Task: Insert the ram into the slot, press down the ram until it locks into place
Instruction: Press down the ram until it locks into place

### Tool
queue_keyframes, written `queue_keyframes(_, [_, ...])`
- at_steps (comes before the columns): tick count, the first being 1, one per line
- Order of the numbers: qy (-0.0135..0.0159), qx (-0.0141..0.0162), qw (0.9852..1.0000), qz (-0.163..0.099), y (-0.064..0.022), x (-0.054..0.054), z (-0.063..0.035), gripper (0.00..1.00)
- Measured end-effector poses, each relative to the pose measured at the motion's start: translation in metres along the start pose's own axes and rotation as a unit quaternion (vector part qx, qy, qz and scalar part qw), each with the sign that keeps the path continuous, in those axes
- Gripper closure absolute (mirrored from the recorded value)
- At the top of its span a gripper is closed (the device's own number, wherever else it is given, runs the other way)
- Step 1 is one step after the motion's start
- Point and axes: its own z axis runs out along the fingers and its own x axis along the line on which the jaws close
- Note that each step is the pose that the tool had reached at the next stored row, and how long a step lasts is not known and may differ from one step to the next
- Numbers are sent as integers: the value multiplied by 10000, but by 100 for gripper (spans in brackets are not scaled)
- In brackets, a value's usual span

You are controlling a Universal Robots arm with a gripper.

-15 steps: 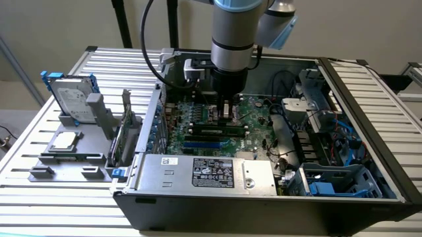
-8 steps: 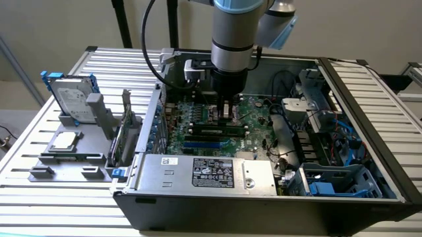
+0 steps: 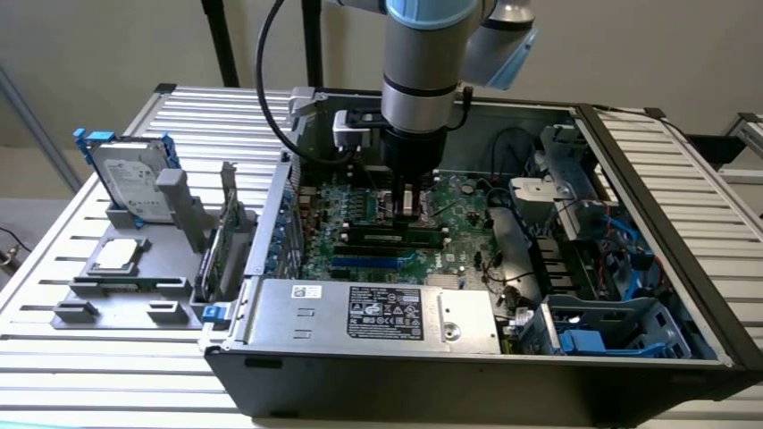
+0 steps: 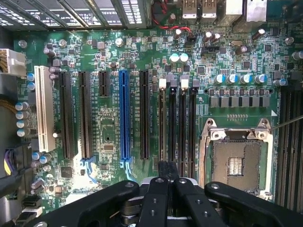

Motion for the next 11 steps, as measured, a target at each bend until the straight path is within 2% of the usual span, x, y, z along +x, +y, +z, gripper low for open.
queue_keyframes(11, [-2, -4, 10000, 6, 0, -5, 54, 89])
